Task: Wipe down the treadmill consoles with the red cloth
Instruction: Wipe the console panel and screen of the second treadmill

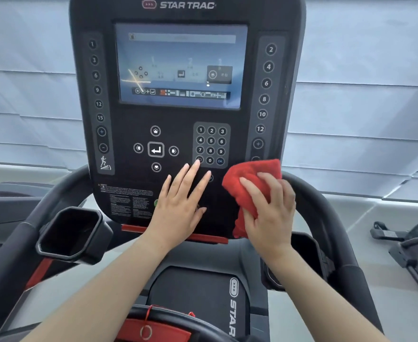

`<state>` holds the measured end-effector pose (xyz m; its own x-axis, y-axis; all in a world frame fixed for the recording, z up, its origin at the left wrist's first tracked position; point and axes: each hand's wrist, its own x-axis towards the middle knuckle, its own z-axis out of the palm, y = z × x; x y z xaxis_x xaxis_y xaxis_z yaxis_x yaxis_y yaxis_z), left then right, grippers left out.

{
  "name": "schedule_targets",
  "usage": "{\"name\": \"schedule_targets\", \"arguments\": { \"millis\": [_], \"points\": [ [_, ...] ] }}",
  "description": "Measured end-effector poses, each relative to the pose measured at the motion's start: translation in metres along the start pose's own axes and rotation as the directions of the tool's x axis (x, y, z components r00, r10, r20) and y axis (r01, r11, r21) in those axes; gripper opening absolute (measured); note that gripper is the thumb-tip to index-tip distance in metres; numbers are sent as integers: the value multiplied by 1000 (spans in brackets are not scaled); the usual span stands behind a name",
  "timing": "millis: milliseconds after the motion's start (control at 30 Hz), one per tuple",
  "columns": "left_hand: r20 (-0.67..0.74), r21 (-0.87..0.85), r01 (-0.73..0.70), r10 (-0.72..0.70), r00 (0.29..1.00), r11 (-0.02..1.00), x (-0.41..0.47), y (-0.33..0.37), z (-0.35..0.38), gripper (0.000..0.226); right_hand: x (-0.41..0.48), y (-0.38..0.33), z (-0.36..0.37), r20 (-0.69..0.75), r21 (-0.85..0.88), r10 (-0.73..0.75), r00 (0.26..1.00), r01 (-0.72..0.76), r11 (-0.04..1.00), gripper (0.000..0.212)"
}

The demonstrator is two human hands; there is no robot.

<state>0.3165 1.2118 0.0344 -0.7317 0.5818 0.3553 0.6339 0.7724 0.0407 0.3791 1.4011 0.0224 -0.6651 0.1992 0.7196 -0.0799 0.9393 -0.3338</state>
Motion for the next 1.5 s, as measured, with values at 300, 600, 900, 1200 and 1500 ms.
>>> {"name": "schedule_targets", "arguments": {
  "millis": [300, 600, 900, 1200, 1500],
  "points": [
    [74, 9, -11, 11, 997, 1000, -42, -52, -1, 82, -20, -50, 10, 128, 83, 7, 992, -18, 996, 41],
    [86, 13, 37, -38, 996, 999, -72, -127, -15, 80, -21, -109, 57, 185, -64, -44, 982, 56, 996, 49],
    [44, 5, 50, -50, 998, 999, -79, -188, -25, 88, -19, -172, 104, 240, -121, -109, 965, 141, 983, 42],
    [9, -110, -36, 37, 999, 993, -66, -222, -32, 90, 28, -211, 121, 132, -126, -22, 991, 39, 991, 47],
    [40, -161, -132, 140, 989, 978, -76, -232, -24, 89, -9, -228, 127, 180, -147, 32, 983, -5, 989, 51]
  ]
}}
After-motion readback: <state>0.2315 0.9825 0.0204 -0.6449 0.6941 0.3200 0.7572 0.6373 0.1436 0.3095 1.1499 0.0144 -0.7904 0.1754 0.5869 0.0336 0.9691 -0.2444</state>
